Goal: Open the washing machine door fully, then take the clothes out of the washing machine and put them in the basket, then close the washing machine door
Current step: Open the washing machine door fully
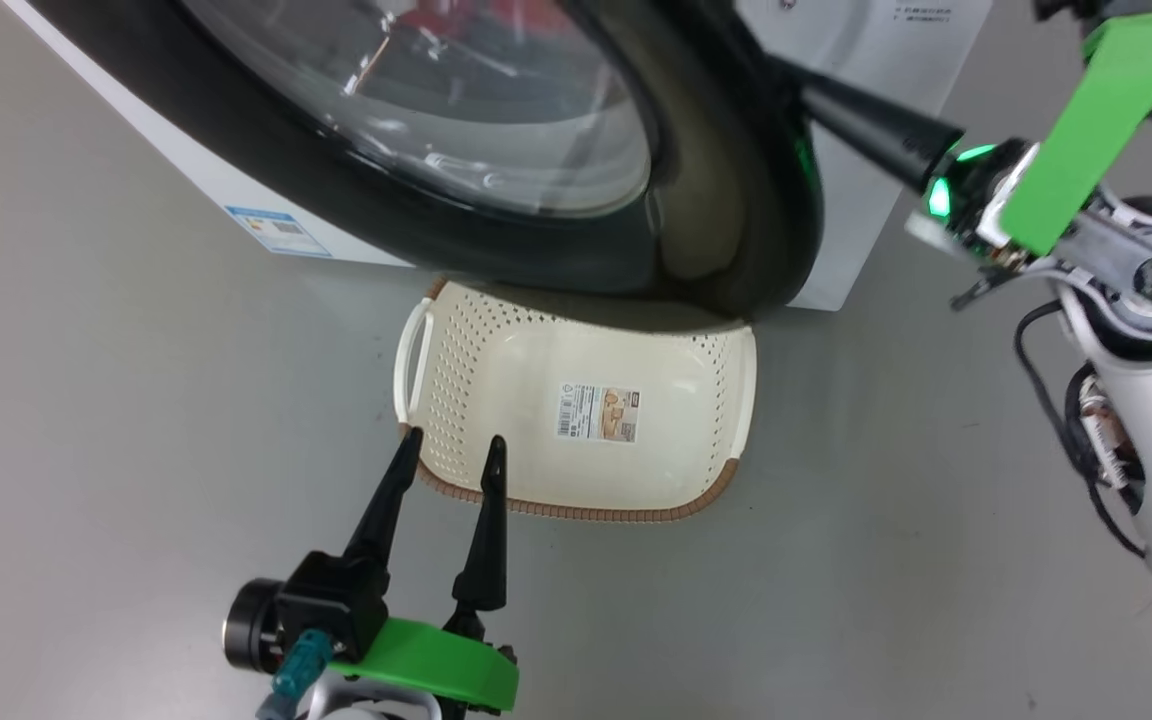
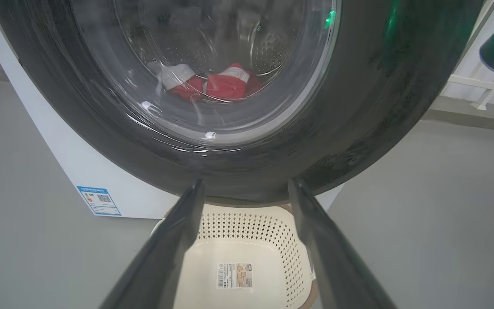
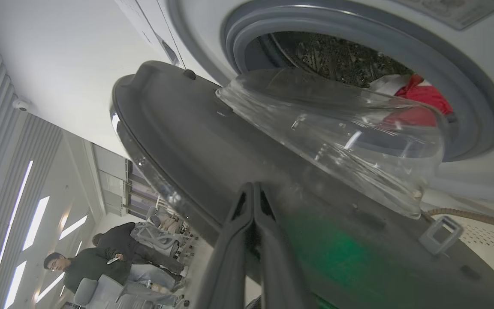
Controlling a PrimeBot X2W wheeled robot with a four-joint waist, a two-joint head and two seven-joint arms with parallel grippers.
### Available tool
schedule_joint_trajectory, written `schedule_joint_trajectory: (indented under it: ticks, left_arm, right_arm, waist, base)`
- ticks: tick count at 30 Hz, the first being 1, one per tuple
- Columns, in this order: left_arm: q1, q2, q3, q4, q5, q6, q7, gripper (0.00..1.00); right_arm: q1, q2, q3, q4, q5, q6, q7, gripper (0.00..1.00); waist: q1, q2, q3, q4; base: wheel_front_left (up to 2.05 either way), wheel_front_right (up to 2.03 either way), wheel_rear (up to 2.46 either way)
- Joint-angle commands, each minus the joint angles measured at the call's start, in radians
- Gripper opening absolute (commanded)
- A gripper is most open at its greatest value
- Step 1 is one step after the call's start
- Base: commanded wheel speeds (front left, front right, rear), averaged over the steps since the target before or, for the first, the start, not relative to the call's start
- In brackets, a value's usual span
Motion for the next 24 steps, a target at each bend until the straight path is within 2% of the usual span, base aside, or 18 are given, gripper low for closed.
schedule_joint_trajectory:
  ticks: [1,24]
  left_arm:
    - [0.02,0.014,0.037,-0.018,0.012,-0.004,-0.012,1.0]
    - [0.081,0.014,0.072,-0.012,0.035,-0.022,-0.012,1.0]
  right_arm:
    - [0.036,0.021,0.023,-0.027,-0.013,0.008,0.014,0.0]
    - [0.148,0.073,0.095,-0.079,-0.025,0.008,0.064,0.0]
  waist:
    - [0.0,-0.0001,-0.013,-0.006]
    - [0.0,-0.0001,-0.115,-0.018]
  base:
    - [0.0,0.0,0.0]
    - [0.0,0.0,0.0]
